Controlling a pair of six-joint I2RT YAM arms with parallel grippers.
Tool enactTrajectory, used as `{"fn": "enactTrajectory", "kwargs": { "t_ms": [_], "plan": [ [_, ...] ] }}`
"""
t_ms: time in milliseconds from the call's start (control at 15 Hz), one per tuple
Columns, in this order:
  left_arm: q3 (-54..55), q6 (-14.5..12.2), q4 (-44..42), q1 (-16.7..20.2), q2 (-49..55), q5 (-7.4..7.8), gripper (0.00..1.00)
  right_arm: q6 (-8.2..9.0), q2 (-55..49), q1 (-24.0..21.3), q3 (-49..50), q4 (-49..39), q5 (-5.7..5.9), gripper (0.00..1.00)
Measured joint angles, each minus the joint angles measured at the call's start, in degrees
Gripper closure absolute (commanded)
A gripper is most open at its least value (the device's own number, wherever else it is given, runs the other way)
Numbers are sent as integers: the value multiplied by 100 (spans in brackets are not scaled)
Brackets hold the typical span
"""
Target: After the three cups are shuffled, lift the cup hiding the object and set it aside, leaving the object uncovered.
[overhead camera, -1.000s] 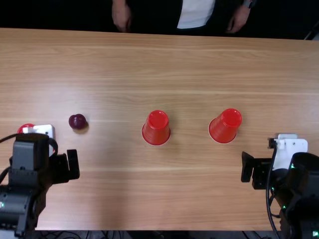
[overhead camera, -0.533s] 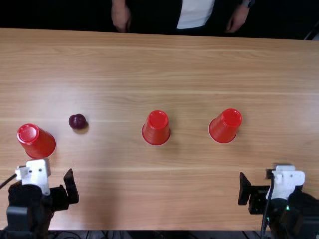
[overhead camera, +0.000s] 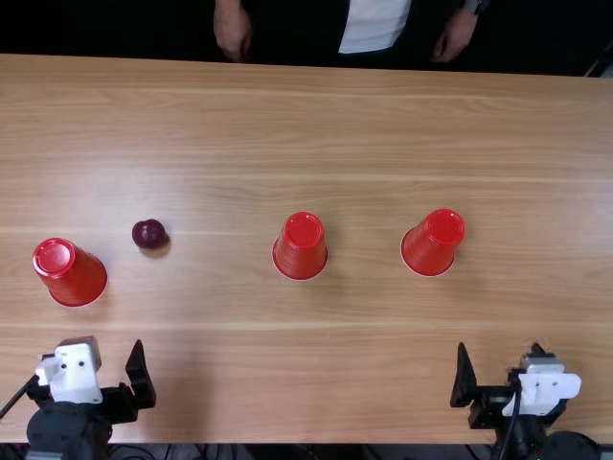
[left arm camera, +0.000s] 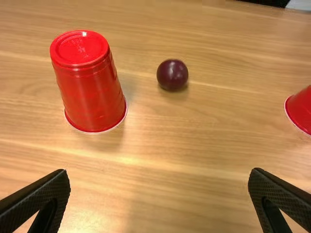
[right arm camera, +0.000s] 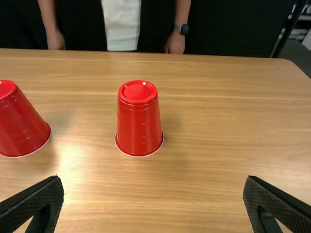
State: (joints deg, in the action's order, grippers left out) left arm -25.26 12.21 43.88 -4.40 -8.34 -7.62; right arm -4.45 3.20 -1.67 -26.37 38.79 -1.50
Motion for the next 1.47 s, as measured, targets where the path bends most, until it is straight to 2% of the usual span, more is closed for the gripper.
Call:
{"fn": "enactTrajectory", "kwargs": {
  "t_ms": [200,533,667,867,1000,1200,1467],
  "plan": [
    [546,0,-826,2,673,-13,0,-4,-264,0,232,-356,0,0],
    [1453,-4,-2712,0,741,4,0,-15,-264,-44,1027,-2848,2,0],
    [1773,-160,-3364,0,741,17,0,-7,-267,-74,1252,-3652,2,0],
    [2166,-815,-3969,0,741,31,0,0,-278,-74,1845,-3783,2,0],
    [2343,-1086,-3945,0,741,33,0,0,-280,-74,2035,-3794,2,0],
    [2343,-1228,-3895,0,745,33,0,4,-278,-74,2422,-3783,2,0],
    [2334,-1246,-3757,0,745,55,0,7,-280,-74,2426,-3797,7,0]
  ]
}}
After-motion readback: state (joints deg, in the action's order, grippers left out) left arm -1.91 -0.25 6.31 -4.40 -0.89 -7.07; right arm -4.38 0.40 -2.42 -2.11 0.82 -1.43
